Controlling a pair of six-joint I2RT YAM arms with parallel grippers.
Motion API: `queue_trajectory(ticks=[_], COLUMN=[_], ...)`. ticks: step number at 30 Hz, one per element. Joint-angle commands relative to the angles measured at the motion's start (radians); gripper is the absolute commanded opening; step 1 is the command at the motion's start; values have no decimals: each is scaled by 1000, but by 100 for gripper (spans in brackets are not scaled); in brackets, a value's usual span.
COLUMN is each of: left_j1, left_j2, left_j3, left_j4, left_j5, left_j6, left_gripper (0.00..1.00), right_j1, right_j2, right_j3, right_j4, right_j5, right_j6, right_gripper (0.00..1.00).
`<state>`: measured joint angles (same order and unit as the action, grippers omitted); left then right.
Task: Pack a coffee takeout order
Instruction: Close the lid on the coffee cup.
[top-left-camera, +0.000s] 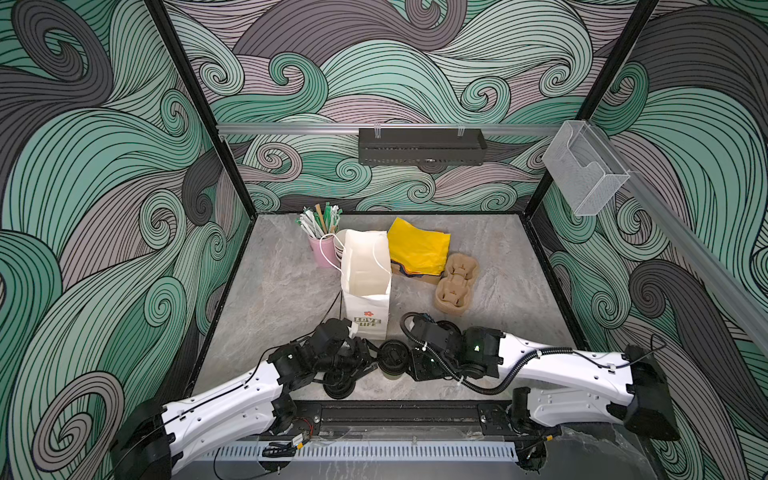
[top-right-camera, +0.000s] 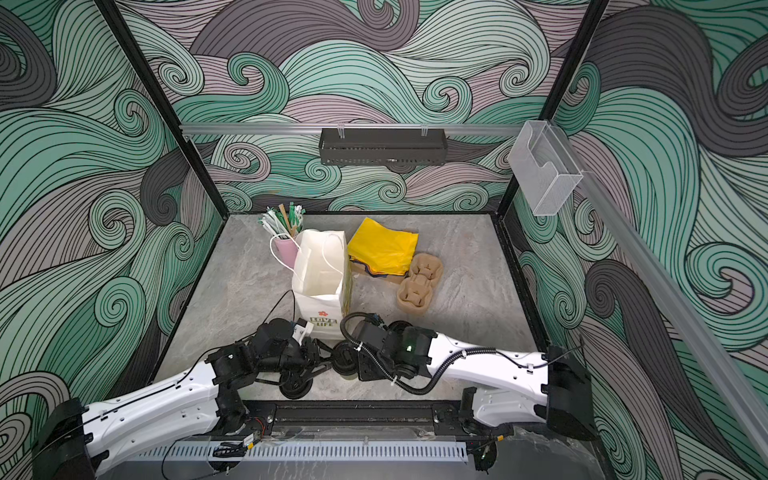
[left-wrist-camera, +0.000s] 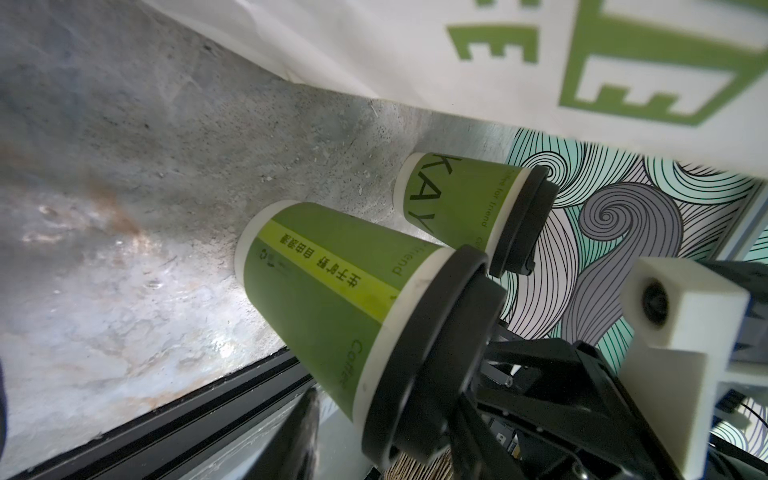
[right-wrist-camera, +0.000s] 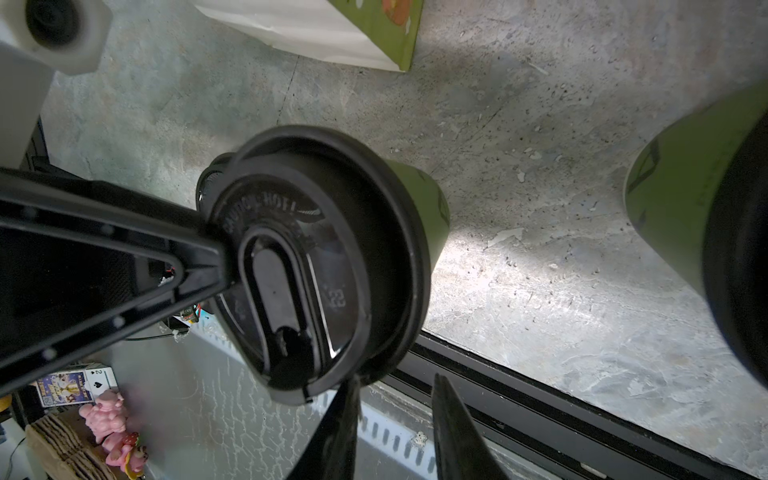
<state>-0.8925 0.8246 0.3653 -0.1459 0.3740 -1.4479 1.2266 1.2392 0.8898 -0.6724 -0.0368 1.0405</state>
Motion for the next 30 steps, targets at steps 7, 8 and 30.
queue_trajectory(ticks=[7, 8, 30], left_j1=[-5, -5, -5], left_j2=[5, 4, 1], left_j3=[-6, -7, 52], left_j4=[-149, -150, -130], left_j5=[-30, -30, -41], left_j6=[19, 19, 20], left_gripper=[48, 48, 51], right_j1=[11, 13, 16], right_j2=[70, 75, -44], right_j3=[4, 3, 157], right_j4=[-135, -143, -226], right_j5=[82, 86, 116], right_j6=[26, 26, -32], right_gripper=[30, 30, 52])
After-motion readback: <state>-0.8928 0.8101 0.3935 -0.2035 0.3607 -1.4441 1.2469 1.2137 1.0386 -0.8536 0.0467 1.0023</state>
